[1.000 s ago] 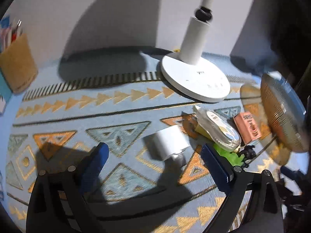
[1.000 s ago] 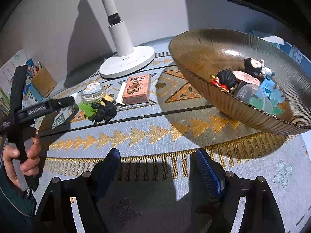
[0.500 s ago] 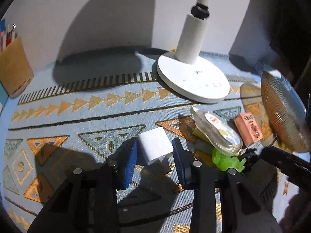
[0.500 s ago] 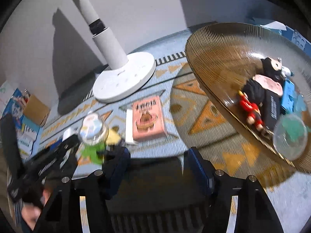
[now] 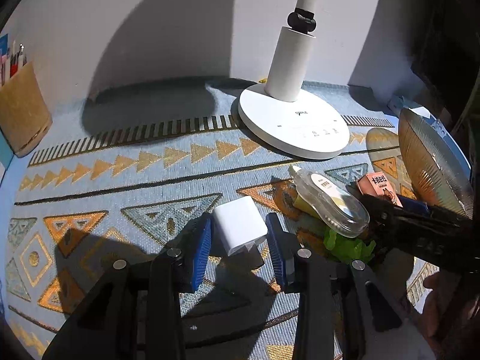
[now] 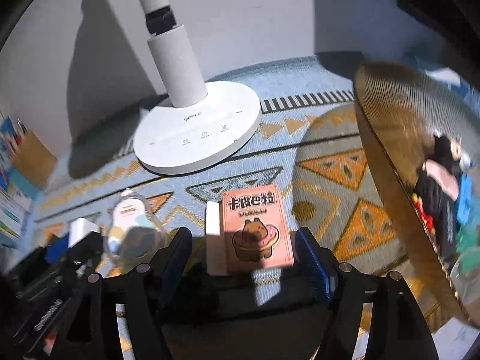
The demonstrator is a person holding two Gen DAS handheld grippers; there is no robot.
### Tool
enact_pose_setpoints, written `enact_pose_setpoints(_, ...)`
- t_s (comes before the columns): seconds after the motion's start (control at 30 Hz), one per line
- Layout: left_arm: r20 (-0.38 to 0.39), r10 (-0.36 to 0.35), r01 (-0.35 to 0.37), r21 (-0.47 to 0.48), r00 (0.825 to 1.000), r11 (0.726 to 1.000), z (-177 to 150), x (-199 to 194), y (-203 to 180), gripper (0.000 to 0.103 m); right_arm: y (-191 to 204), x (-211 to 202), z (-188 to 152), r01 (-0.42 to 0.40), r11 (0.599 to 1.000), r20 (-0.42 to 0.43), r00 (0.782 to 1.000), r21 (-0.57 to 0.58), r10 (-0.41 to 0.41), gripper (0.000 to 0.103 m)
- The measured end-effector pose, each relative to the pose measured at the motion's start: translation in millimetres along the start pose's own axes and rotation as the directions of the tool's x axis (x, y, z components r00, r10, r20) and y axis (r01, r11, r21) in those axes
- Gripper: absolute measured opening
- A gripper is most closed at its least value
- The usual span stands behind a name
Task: Organize rigid objects
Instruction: 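Grasp the white cube with left tool while right tool grasps the pink card box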
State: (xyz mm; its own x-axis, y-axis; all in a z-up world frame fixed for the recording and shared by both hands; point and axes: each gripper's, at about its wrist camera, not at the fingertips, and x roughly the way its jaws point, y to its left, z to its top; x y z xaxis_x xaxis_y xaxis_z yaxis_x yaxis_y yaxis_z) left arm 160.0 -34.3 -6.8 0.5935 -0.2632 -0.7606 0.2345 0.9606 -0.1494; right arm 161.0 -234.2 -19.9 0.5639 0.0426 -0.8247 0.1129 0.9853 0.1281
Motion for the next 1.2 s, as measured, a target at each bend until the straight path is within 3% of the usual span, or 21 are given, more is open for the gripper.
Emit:
enact_pose_setpoints(0.07, 0.000, 0.001, -0.001, 0.002, 1.000, 1.000, 0, 0, -1, 0.033, 4, 5, 4, 0.035, 0.999, -0.004, 0.999, -0.034, -0.035, 0.069)
enact_pose_setpoints(0.23, 0.003, 0.001, -0.001, 0.007, 1.000, 1.000, 0, 0, -1, 0.033, 6, 6, 6, 0.046, 0.994, 0.013, 0.999, -0.103, -0.045, 0.048)
enact_pose_setpoints(0.27, 0.003, 0.001, -0.001, 0.009, 1.000, 1.000, 0, 1, -1, 0.033, 6, 3, 6, 0.052, 0.992, 0.021, 0.999, -0.114, -0.050, 0.039)
enact_pose_setpoints(0.43, 0.007, 0.005, -0.005, 0.015, 1.000, 1.000, 0, 0, -1, 0.033, -14, -11, -7, -0.018, 0.996, -0.028, 0.999, -0.085, 0.016, 0.039)
enact_pose_setpoints(0.67, 0.019, 0.015, -0.016, 0.034, 1.000, 0.999, 0, -2, -3, 0.033, -36, -69, -67, -0.112, 0.986, -0.020, 0.994, -0.126, 0.110, 0.040)
enact_pose_setpoints(0.93, 0.034, 0.025, -0.026, 0.028, 0.999, 0.999, -1, -6, -2, 0.033, -43, -81, -104, -0.081, 0.977, -0.031, 0.997, -0.199, 0.076, 0.040)
enact_pose_setpoints(1.0, 0.034, 0.021, -0.022, 0.018, 0.999, 1.000, -1, -6, 0, 0.033, -43, -81, -105, -0.093, 0.977, -0.032, 0.996, -0.191, 0.088, 0.044)
enact_pose_setpoints(1.1, 0.029, 0.015, -0.015, 0.004, 0.999, 1.000, -1, -5, 3, 0.033, -39, -80, -104, -0.102, 0.975, -0.040, 0.995, -0.197, 0.096, 0.057)
enact_pose_setpoints(1.2, 0.032, 0.017, -0.017, 0.006, 0.999, 1.000, -1, -5, 2, 0.033, -34, -75, -106, -0.052, 0.971, -0.016, 0.999, -0.234, 0.050, 0.057)
